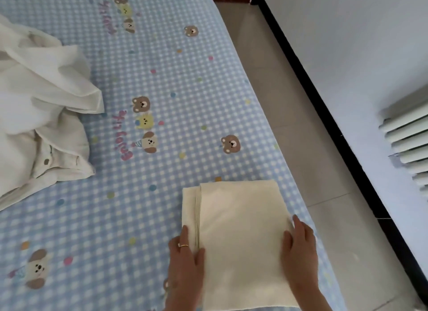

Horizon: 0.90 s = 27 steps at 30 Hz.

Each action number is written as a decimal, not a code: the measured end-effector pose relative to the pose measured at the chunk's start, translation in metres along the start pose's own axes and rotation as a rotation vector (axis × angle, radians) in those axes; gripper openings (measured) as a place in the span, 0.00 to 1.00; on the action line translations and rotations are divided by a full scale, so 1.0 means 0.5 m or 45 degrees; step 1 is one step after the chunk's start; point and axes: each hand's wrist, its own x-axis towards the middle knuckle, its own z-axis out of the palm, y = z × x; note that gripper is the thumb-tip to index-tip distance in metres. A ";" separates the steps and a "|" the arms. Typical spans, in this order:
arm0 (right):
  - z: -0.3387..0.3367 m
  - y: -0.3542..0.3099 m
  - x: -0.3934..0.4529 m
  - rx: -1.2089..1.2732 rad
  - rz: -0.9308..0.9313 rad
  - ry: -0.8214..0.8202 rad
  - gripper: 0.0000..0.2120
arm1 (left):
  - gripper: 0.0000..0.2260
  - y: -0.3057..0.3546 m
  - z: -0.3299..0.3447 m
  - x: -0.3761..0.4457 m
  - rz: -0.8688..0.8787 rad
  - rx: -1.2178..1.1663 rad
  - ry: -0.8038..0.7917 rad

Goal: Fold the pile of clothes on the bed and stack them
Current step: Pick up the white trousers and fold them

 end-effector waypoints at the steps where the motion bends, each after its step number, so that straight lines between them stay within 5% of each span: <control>1: 0.001 -0.011 0.000 -0.081 -0.100 0.054 0.22 | 0.32 0.001 0.002 -0.001 0.174 0.175 0.092; 5: 0.023 -0.052 0.006 -0.346 -0.373 -0.103 0.32 | 0.33 0.019 0.026 -0.003 0.771 0.699 0.002; 10: 0.091 -0.035 0.025 -0.350 -0.323 -0.202 0.36 | 0.41 -0.012 0.084 0.060 0.705 0.915 -0.160; 17: 0.067 -0.083 0.012 -0.316 -0.282 -0.166 0.45 | 0.30 -0.024 0.035 0.074 0.786 0.952 -0.141; 20: 0.056 -0.150 -0.019 -0.172 -0.282 -0.249 0.46 | 0.26 -0.055 -0.053 0.074 0.587 0.789 -0.082; 24: 0.078 -0.309 -0.100 -0.022 -0.333 -0.369 0.17 | 0.19 -0.176 -0.255 0.077 -0.002 0.357 0.015; 27: 0.112 -0.432 -0.146 0.060 -0.495 -0.365 0.23 | 0.17 -0.294 -0.398 0.070 -0.206 0.217 0.208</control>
